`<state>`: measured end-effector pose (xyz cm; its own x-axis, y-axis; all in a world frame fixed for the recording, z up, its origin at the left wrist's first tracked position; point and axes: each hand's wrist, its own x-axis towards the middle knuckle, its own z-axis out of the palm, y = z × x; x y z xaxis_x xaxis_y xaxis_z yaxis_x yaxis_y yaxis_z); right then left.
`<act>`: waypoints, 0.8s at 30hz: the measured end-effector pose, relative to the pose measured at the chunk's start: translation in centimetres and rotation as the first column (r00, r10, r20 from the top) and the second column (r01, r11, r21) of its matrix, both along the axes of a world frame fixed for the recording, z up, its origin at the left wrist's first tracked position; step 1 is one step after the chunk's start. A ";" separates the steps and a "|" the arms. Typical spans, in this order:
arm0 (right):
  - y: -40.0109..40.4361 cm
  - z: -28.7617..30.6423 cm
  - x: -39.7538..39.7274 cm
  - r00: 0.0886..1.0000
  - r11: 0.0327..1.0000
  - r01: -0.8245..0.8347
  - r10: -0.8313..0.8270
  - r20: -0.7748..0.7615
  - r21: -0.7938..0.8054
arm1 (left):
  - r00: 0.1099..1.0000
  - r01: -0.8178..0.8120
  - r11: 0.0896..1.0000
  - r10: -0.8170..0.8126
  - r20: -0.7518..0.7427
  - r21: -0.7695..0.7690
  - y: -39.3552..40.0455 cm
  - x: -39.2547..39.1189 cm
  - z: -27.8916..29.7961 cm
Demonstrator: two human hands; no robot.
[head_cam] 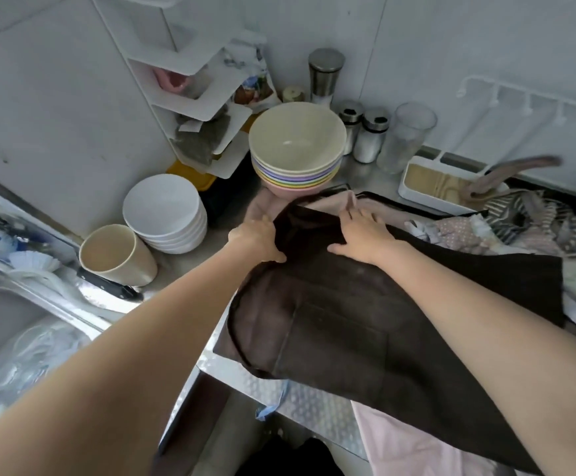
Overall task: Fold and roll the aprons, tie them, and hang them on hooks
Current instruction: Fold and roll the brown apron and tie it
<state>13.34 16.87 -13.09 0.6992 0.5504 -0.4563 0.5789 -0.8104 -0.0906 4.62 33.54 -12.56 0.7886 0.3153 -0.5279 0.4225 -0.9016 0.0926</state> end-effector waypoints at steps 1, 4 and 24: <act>0.3 0.2 0.1 0.999 0.999 0.027 -0.026 -0.027 0.027 | 1.000 0.018 0.999 -0.018 0.004 0.041 -0.3 0.2 0.1; 1.1 0.9 -0.1 0.998 0.994 0.045 -0.040 -0.057 0.095 | 0.999 0.023 0.996 -0.027 0.047 0.089 -0.3 0.6 0.6; 0.8 1.9 -2.8 0.921 0.997 -0.032 0.058 -0.386 0.073 | 0.830 0.037 0.033 0.555 0.049 -0.999 1.2 4.6 15.2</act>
